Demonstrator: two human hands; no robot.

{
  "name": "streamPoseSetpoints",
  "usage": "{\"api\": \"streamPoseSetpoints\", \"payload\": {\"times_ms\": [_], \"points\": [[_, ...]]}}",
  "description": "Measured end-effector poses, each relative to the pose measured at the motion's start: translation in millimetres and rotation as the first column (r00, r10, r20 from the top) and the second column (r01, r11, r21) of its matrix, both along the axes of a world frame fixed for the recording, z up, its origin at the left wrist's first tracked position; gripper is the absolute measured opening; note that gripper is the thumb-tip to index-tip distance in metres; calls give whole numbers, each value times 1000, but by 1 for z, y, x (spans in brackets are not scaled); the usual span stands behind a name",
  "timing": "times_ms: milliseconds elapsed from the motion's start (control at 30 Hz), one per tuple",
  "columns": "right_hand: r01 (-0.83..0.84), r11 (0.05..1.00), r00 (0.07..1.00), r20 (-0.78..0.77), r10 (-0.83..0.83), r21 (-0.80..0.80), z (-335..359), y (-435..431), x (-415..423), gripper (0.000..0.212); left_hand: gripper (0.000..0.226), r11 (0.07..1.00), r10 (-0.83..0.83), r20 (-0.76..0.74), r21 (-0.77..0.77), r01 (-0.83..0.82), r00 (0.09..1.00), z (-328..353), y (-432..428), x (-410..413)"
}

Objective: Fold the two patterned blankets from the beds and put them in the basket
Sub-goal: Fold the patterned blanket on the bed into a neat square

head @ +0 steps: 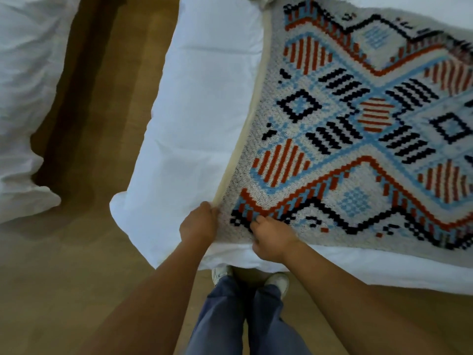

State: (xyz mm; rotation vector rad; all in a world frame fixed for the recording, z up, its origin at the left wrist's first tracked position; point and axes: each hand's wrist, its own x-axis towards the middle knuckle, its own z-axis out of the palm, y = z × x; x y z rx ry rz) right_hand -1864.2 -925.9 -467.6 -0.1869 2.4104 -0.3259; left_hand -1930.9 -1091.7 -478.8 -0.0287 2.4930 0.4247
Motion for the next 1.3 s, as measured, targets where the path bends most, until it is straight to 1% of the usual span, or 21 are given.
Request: {"api": "streamPoseSetpoints", "payload": {"times_ms": [67,133,200,267,367,500,567,667,733,800,867,933,967,1033,1100,1133,1200,1233,1267,1300], "points": [[96,993,994,-37,-98,-62,2,2,2,34,22,1000,7,-112,7,-7,994,5,9,-4],[187,976,976,-90,-197,-111,5,4,7,31,38,998,-62,-229,-7,62,971,11,23,-8],[250,959,951,-151,-269,-131,10,12,11,26,48,984,-168,-300,7,178,939,18,43,-9],[316,938,916,-211,-340,-142,17,29,16,23,49,954,-270,-303,42,296,914,25,68,-7],[408,904,862,-273,-428,-128,28,70,32,22,47,882,-435,-268,68,467,860,33,113,8],[498,864,810,-317,-493,-72,42,143,74,19,43,789,-582,-219,79,609,783,41,185,46],[532,846,792,-336,-509,-28,47,186,103,20,44,730,-663,-194,46,682,723,43,223,73],[583,812,776,-322,-542,37,45,250,151,19,50,620,-774,-181,-21,784,607,40,280,119],[592,800,782,-310,-541,98,38,293,183,22,53,551,-826,-188,-72,832,531,31,315,147],[577,797,805,-292,-517,180,28,335,212,29,56,508,-855,-200,-128,852,479,20,348,169],[531,807,843,-258,-472,259,14,371,235,42,53,509,-855,-221,-178,842,470,8,379,186],[477,829,876,-236,-420,293,2,396,247,53,41,534,-841,-235,-221,816,487,-3,403,194],[455,842,886,-245,-394,291,-4,403,249,54,36,539,-839,-238,-247,805,489,-8,412,195],[439,860,886,-283,-366,261,-11,412,248,49,29,525,-849,-243,-297,798,468,-13,421,193],[455,856,876,-296,-381,245,-11,420,249,45,27,483,-874,-224,-305,821,432,-11,422,199],[460,851,877,-280,-391,254,-10,424,253,45,28,424,-904,-197,-307,852,379,-9,422,207],[432,861,901,-180,-395,269,-7,429,262,46,34,291,-956,-138,-307,906,261,-5,420,224],[404,879,915,-128,-383,255,-5,432,267,44,36,268,-963,-120,-305,914,242,-4,421,228],[379,899,926,-90,-368,221,-3,436,271,43,39,279,-960,-114,-301,912,256,-2,426,229],[365,914,931,-66,-359,178,0,442,273,44,44,310,-950,-120,-287,906,287,1,434,229]]}}
